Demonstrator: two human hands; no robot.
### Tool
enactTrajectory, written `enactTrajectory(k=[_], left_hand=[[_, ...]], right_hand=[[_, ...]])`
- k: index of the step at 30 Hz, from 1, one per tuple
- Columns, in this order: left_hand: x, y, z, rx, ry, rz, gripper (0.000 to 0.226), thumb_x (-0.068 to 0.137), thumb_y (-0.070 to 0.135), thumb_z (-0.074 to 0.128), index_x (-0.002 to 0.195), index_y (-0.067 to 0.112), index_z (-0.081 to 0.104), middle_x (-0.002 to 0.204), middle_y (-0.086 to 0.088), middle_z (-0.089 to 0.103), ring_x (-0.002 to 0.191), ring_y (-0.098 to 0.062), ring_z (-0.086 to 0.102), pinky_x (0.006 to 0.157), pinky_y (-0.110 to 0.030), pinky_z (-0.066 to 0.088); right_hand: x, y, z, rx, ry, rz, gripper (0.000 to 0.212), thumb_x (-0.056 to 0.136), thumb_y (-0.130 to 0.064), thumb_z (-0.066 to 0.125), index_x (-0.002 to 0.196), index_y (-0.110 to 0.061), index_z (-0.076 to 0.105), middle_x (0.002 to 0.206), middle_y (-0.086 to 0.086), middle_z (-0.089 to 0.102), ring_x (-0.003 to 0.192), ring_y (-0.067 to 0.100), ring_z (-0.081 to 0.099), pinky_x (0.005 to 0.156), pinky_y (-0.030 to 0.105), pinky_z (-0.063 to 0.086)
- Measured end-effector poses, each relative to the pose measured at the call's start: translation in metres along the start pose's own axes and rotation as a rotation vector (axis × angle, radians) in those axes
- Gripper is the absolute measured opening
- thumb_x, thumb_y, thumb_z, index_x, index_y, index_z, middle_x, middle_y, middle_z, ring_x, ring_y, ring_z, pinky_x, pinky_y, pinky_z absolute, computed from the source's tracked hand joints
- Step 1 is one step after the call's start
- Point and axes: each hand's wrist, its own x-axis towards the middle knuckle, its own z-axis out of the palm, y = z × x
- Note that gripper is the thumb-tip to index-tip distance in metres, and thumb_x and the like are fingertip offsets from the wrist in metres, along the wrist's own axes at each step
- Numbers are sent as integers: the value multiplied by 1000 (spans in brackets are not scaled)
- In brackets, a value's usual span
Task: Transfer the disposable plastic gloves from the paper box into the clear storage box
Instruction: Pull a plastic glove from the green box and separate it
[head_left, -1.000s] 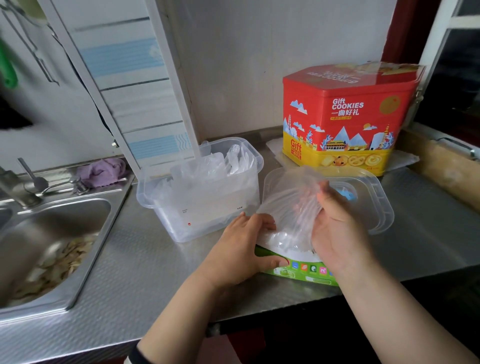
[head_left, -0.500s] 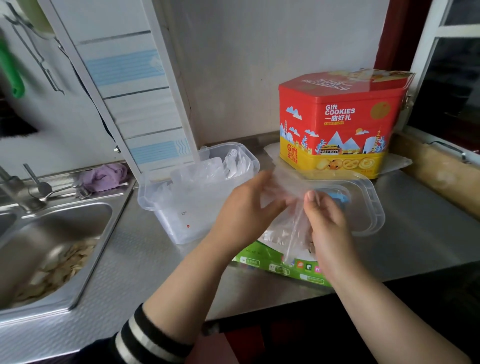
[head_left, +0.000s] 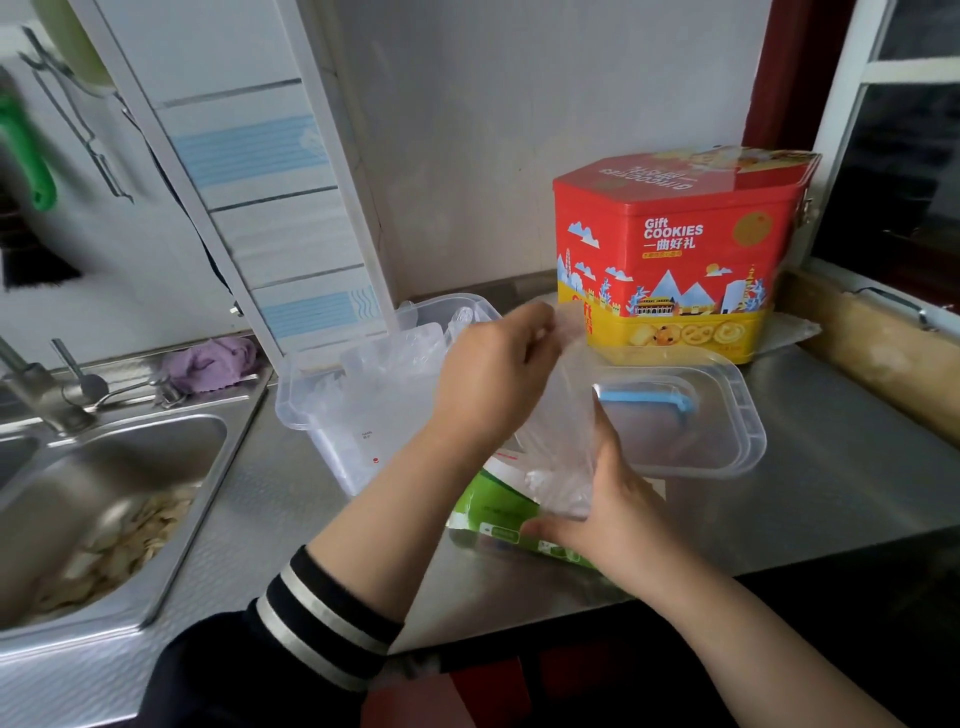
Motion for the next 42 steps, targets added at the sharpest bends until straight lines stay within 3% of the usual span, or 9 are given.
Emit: enactTrajectory(k=[6, 12, 17, 20, 23, 26, 31, 35, 42], left_hand=[[49, -3, -64, -29, 219, -90, 30, 88, 30, 56, 61, 19, 51, 43, 8, 38, 54, -31, 51, 52, -31, 33], [100, -45, -113, 96, 135, -384, 23, 89, 21, 51, 79, 6, 66, 52, 0, 60, 31, -4, 40, 45, -23, 33], [98, -106, -112, 57, 16, -742, 21, 81, 3, 43, 61, 7, 48, 91, -25, 71, 39, -22, 34, 43, -18, 27], [86, -119, -106, 71, 53, -828, 8, 82, 3, 41, 89, 6, 43, 90, -27, 70, 38, -19, 38, 40, -17, 28], [70, -126, -105, 166, 44, -875, 36, 88, 7, 38, 122, 3, 31, 85, -19, 67, 42, -19, 49, 47, -26, 39], [50, -130, -107, 308, 9, -817, 44, 88, 8, 42, 129, 5, 27, 80, -12, 65, 69, -30, 62, 73, -38, 51], [30, -135, -106, 687, -107, -624, 48, 85, 3, 47, 130, 9, 29, 85, -8, 56, 73, -31, 49, 63, -35, 35], [20, -145, -92, 898, -353, -455, 45, 87, 1, 44, 130, 13, 34, 99, -9, 59, 85, -34, 58, 65, -33, 38], [28, -168, -81, 1292, -945, -186, 25, 95, 16, 45, 115, 18, 59, 126, -7, 55, 121, -27, 44, 103, -37, 28]], right_hand=[[2, 13, 9, 87, 73, -70, 125, 67, -43, 84, 137, -62, -18, 140, -14, 49, 124, 9, 52, 95, 32, 46], [10, 14, 13, 222, 146, -13, 88, 74, -51, 71, 144, -38, 18, 119, -17, 52, 114, 7, 54, 92, 33, 49], [4, -44, -1, 205, 538, -630, 22, 92, -24, 54, 107, -10, 64, 105, 0, 63, 102, 11, 59, 92, 17, 43], [23, -88, -2, 204, 337, -754, 27, 95, -23, 48, 105, -8, 69, 111, 1, 64, 109, 12, 59, 95, 21, 43], [63, -117, 2, 107, 64, -535, 35, 102, -30, 39, 118, -13, 65, 126, -1, 60, 122, 13, 50, 103, 20, 33], [110, -128, 11, -111, -71, -361, 38, 104, -34, 30, 119, -16, 60, 125, 2, 58, 119, 23, 50, 98, 32, 38], [167, -135, 17, -468, -64, -199, 41, 95, -45, 41, 130, -25, 52, 139, 1, 48, 126, 30, 45, 95, 40, 38], [199, -140, 27, -723, -336, -65, 86, 80, -54, 66, 147, -15, 30, 140, 10, 46, 121, 33, 50, 93, 35, 45], [217, -138, 49, -879, -644, 73, 52, 90, -33, 60, 137, -13, 50, 148, 10, 38, 121, 30, 50, 97, 34, 43]])
